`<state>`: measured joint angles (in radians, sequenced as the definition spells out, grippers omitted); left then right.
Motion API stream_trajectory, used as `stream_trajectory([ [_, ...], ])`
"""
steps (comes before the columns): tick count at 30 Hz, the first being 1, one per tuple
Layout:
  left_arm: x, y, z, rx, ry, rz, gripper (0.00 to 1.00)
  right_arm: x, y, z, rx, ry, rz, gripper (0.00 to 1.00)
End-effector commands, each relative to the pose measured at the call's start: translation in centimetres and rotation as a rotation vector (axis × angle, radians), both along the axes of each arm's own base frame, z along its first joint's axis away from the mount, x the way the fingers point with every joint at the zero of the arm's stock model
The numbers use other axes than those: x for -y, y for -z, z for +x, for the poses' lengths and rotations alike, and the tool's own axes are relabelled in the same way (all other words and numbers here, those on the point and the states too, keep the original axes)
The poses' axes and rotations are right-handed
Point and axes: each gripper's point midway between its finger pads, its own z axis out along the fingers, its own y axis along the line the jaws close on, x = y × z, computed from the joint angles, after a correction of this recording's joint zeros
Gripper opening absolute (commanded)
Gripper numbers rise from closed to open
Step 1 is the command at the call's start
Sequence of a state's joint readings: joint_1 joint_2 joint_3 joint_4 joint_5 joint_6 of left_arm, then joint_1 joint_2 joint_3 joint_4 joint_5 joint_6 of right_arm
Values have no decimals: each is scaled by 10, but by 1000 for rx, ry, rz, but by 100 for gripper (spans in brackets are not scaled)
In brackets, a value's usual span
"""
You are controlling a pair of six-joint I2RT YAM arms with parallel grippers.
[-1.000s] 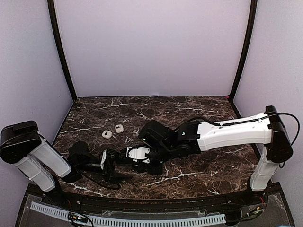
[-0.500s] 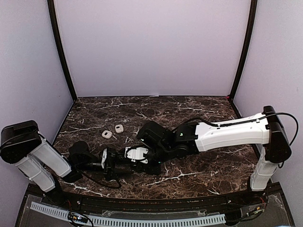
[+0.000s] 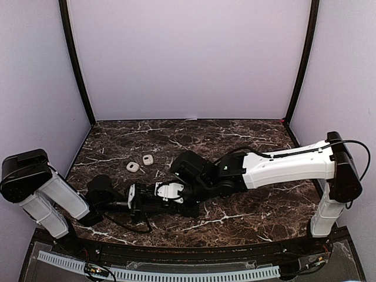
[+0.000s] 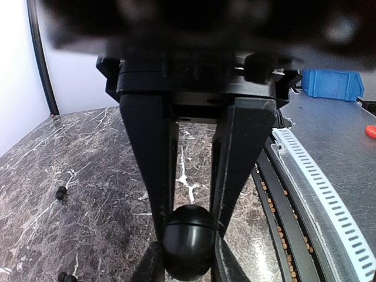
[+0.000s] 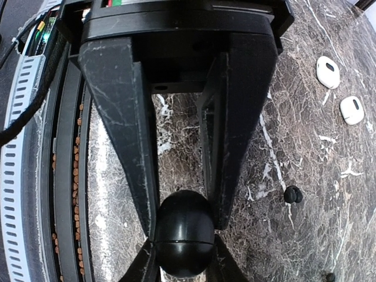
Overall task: Insert the wireless bluetooth earbuds into the charging case
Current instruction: Pass from the right arm to the left, then pass from the left arm to the right
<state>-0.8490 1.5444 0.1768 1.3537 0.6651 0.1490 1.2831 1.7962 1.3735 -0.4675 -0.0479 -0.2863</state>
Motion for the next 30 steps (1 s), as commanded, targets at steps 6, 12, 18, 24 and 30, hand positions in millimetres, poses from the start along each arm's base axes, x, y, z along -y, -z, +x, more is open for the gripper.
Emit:
stream_trajectory([
  [6,-2,-19,-24,32,124,-75,17,24,-17,23,140,139,39,39],
  [12,-2,-19,-25,28,130,-77,17,38,-27,36,164,215,95,40],
  [18,-4,-23,-22,20,105,-91,17,49,-39,39,152,253,164,41],
  [24,-14,-35,4,-55,-39,-146,17,63,-55,44,26,295,320,42],
  [30,-35,-47,30,-127,-164,-220,17,73,-47,50,-28,337,349,48],
])
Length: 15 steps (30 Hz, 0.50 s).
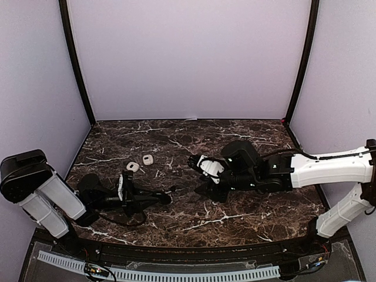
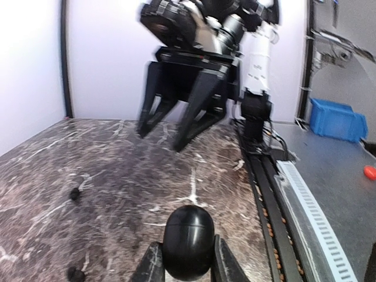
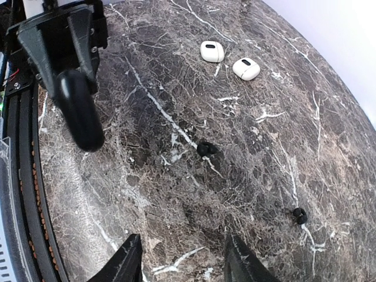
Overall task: Insert the wireless bluetooth earbuds into the charging case
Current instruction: Pass from the left arm to the right
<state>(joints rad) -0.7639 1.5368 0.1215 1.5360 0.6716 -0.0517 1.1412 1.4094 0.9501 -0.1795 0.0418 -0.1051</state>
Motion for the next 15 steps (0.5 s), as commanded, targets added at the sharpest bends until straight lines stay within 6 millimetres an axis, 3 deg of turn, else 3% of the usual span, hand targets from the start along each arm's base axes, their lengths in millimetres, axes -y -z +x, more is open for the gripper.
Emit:
stream_trajectory([
  [1,-16,-25,14,-16,-93,-107,17,-11,-8,-5,-50,-5,113,53],
  [3,-18,-27,11,0,-89,-115,16,-20,-10,-12,-87,-42,177,59],
  [7,-17,-35,3,3,-42,-149,16,-48,-19,-39,-173,-195,370,57],
  [15,-15,-49,-8,-21,38,-197,15,-78,-29,-61,-96,-293,592,57],
])
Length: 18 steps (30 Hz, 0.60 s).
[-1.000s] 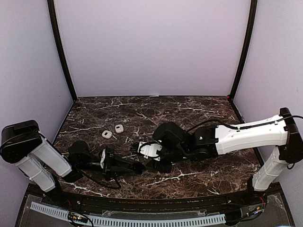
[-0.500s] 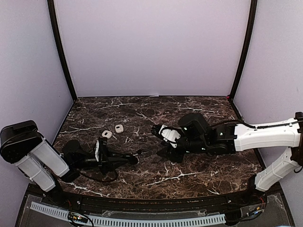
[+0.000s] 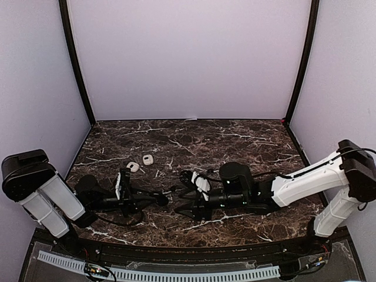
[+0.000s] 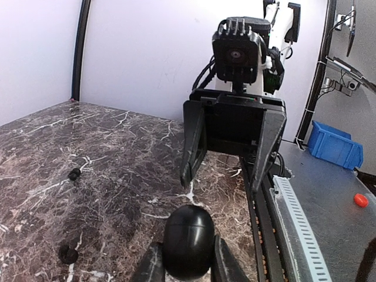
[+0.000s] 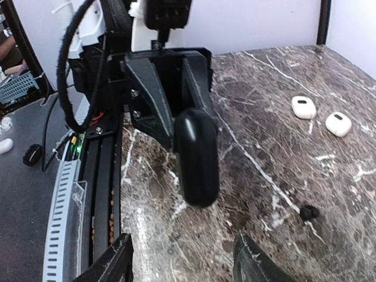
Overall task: Insert the wireless bluetooth earbuds into the charging case
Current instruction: Pass from the left arm to the right
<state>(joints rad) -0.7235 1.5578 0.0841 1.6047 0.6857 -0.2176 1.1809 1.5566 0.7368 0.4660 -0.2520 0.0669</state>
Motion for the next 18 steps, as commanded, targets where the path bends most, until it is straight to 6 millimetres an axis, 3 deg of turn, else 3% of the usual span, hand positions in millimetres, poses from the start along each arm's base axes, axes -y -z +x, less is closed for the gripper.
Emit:
stream_trajectory([
  [1,-4,-54,-10,133,40,-177,15,-25,-43,-13,58,-60,252,57],
  [12,0,-69,-15,92,97,-217,15,-50,-31,-5,24,-53,228,50],
  [18,0,-72,-19,109,117,-220,15,-51,-28,-7,12,-56,218,36],
])
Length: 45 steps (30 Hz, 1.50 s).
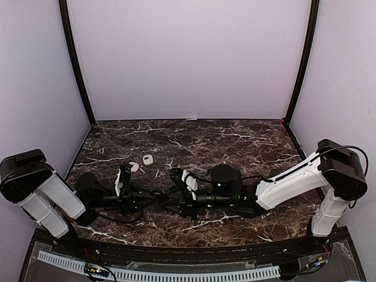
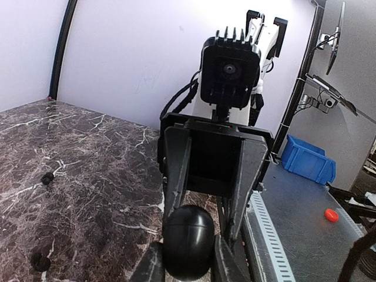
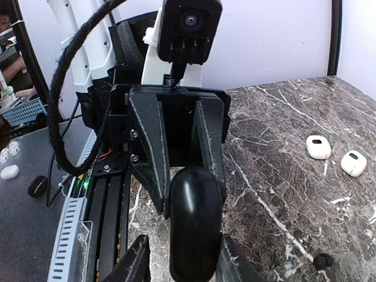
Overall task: Insert the wireless bluetooth earbuds into the charging case
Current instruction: Pass from the left arm to the right
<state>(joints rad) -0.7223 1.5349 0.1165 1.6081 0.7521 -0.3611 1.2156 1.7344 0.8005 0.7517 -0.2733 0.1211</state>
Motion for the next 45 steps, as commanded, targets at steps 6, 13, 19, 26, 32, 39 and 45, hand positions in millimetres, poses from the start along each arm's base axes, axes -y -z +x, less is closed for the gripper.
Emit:
stream_trajectory([
  [6,-9,-59,-17,226,33,-183,15,-4,-9,-1,-3,-7,32,46],
  [13,-10,-63,-20,235,44,-191,16,1,-7,-5,-25,-18,40,30],
  [19,-10,-62,-20,239,42,-189,18,1,-12,-6,-23,-26,48,12],
  [26,-9,-46,-18,230,36,-141,41,12,-8,-1,55,-22,-101,4],
  [32,-1,-27,-19,206,83,-67,48,47,-2,6,108,3,-313,5],
  [39,10,-12,-20,201,124,-12,51,66,-4,8,135,13,-414,7],
  [45,17,-7,-21,190,130,0,63,55,-12,11,155,8,-382,7],
])
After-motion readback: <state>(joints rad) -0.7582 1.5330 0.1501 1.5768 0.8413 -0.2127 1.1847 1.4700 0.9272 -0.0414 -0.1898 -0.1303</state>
